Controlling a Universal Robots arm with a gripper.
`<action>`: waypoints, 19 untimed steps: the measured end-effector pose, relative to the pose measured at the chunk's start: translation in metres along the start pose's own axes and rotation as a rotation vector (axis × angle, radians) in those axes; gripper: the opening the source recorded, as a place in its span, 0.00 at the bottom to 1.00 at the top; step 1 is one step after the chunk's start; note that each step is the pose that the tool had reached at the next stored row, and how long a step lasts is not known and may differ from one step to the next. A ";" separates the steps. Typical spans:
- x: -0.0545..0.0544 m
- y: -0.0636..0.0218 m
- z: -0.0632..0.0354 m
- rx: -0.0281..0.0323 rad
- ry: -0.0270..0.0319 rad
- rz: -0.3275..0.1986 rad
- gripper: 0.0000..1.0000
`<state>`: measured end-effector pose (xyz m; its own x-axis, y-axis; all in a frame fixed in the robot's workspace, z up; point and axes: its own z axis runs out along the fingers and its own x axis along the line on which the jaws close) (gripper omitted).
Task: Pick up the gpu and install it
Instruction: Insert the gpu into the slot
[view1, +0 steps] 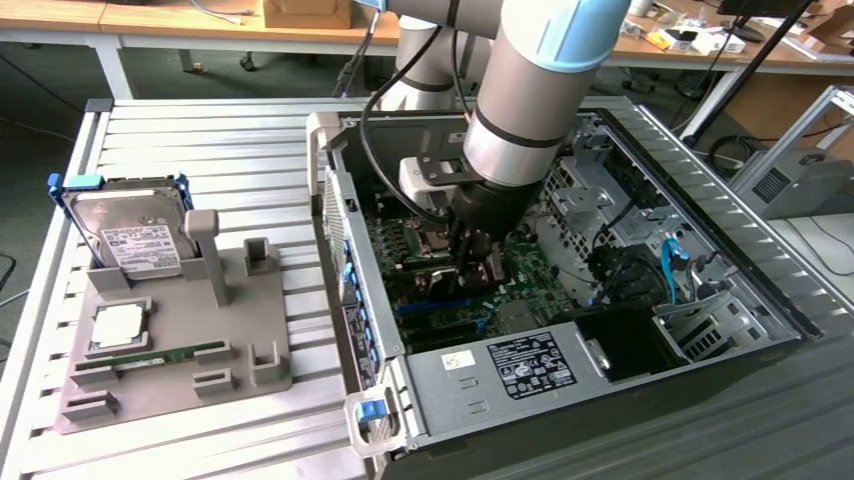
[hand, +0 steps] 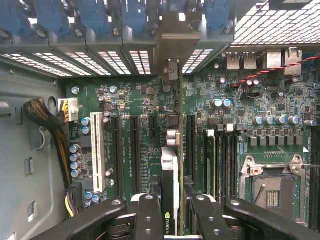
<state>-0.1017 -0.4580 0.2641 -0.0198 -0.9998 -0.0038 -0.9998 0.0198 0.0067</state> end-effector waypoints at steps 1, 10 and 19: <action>0.000 0.0000 0.0003 0.0000 0.0000 0.000 0.27; 0.000 0.0001 0.0013 -0.0001 0.0001 0.000 0.27; 0.000 0.0007 0.0018 0.0000 -0.0001 0.000 0.27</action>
<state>-0.1025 -0.4577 0.2622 -0.0197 -0.9998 -0.0039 -0.9998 0.0197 0.0067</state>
